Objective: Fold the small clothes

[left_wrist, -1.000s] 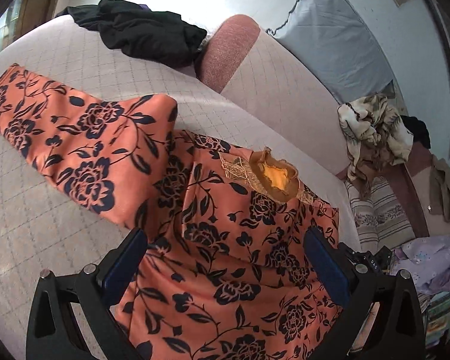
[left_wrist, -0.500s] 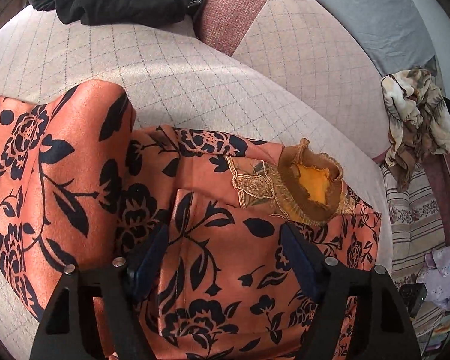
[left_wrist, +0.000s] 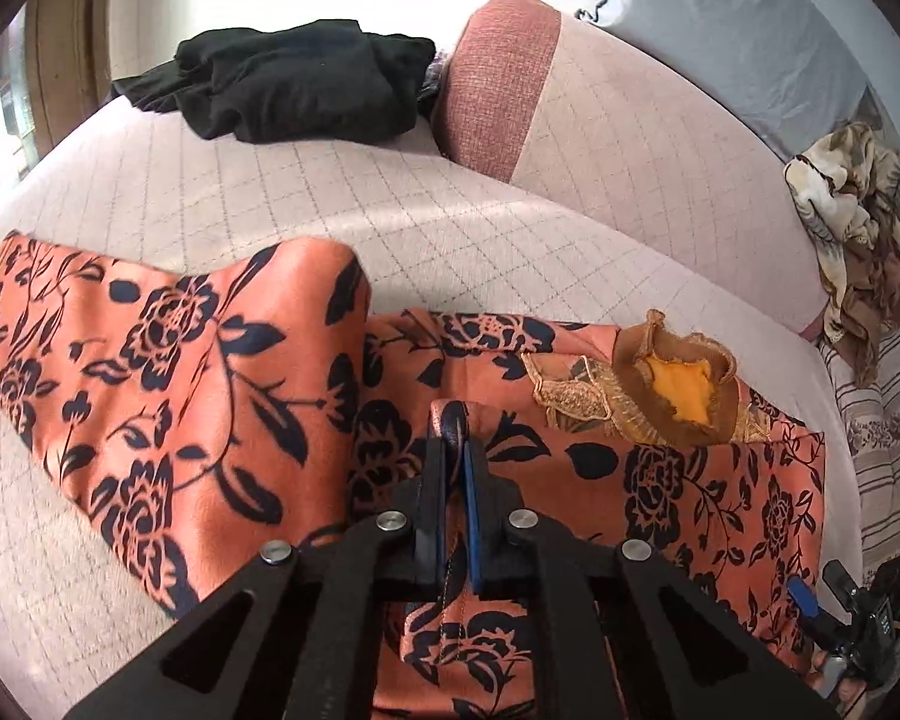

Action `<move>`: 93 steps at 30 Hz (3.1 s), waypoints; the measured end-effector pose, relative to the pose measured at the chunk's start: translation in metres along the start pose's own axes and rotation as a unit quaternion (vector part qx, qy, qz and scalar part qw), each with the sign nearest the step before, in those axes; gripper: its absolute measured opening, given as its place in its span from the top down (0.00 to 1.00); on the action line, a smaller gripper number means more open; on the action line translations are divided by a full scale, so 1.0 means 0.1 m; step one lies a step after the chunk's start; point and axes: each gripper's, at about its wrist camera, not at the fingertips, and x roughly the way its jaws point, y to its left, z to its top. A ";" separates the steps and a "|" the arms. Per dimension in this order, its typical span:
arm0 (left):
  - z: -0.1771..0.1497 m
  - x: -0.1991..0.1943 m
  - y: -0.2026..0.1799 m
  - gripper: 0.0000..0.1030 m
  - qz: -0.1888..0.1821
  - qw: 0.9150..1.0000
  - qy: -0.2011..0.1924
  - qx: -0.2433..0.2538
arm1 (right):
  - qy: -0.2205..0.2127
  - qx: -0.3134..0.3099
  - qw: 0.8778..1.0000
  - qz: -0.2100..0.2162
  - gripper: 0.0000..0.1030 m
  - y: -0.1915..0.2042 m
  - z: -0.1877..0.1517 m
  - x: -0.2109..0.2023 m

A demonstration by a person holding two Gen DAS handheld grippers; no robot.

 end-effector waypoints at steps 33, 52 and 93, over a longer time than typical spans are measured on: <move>0.22 -0.68 3.46 0.30 -0.018 0.913 -0.130 -0.386 | 0.032 -0.179 0.974 -0.136 0.04 0.47 -0.80 -0.08; 1.06 -0.80 2.89 0.91 0.159 0.951 -0.158 -0.212 | 0.019 -0.188 0.971 -0.145 0.01 0.48 -0.84 0.00; -0.40 -0.40 0.50 0.28 0.088 0.994 -0.066 0.005 | 0.018 0.102 0.993 -0.048 0.02 0.14 0.07 -0.16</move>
